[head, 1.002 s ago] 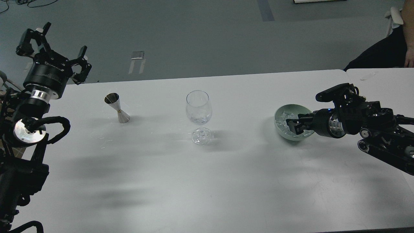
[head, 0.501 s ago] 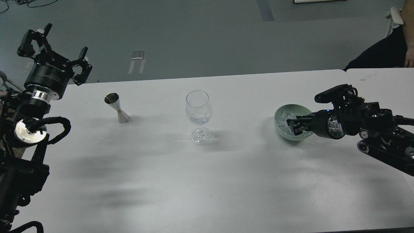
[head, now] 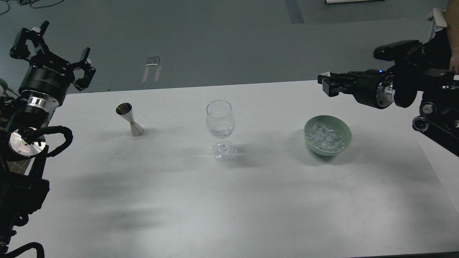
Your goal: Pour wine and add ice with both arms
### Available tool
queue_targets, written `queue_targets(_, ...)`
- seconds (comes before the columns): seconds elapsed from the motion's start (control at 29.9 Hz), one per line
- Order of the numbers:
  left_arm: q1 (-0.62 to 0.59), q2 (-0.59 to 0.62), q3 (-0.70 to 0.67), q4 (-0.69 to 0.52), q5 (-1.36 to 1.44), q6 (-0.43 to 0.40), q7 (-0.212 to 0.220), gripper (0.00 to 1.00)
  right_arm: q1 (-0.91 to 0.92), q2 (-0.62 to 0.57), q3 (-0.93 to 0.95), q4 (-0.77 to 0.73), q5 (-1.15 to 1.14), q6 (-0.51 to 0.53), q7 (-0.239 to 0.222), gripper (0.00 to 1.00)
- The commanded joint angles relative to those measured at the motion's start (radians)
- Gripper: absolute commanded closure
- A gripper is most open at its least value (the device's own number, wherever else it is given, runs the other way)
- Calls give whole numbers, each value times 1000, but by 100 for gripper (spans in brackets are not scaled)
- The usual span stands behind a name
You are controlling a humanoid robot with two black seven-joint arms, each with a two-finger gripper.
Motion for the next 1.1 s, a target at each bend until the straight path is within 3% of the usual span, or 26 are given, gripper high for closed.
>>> queue_targets(0.0, -1, 0, 2, 0, 0, 0, 1, 3, 25, 88, -1, 37, -7, 2, -3, 92)
queue_targets(0.2, 8, 8, -1, 0, 0, -3, 0, 3, 74, 246, -8, 28, -14, 2, -37, 93)
queue_targets(0.27, 13, 14, -3, 0, -1, -3, 0, 3, 85, 348, -30, -3, -58, 2, -52, 94)
queue_targets(0.43, 14, 25, -4, 0, -1, -5, 0, 3, 96, 473, -30, -58, -103, 2, -55, 94)
queue_targets(0.8, 14, 46, -4, 2, -1, -12, 0, 3, 103, 499, -34, -54, -100, 6, -63, 94)
queue_targets(1.07, 16, 43, -3, 3, -1, -14, 0, 3, 91, 420, -39, 43, -93, 12, -63, 93)
